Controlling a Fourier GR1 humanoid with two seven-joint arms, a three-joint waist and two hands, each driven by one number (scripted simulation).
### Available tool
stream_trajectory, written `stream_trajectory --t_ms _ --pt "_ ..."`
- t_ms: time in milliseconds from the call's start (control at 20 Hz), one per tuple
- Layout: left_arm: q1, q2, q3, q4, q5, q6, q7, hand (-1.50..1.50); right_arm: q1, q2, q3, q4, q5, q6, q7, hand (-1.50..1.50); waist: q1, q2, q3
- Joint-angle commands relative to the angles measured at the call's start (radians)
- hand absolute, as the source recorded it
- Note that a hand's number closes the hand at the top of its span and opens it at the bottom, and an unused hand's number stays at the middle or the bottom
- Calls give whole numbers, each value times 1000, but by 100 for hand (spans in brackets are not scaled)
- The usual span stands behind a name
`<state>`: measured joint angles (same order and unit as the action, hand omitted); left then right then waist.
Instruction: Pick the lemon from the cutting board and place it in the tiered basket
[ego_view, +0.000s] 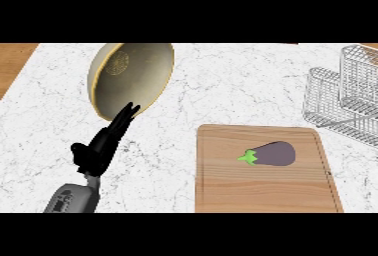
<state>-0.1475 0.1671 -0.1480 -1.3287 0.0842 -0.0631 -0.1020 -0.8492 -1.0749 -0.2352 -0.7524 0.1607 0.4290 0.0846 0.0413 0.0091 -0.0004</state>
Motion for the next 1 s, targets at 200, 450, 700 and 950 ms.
stream_trajectory --t_ms 200,450,700,950 --pt "0 19 36 44 2 -33 -27 0 -137 209 99 50 96 -91 45 150 -21 -5 0" --pt "-21 10 53 1 4 -12 32 0 -213 247 78 208 119 -96 -14 150 -17 -3 1" --pt "-19 -30 29 14 -33 17 14 0 -247 284 22 274 68 -66 23 150 -25 -5 0" --pt "30 -25 23 19 -31 -9 -36 0 -297 310 -44 375 -9 -10 251 150 -26 -7 0"
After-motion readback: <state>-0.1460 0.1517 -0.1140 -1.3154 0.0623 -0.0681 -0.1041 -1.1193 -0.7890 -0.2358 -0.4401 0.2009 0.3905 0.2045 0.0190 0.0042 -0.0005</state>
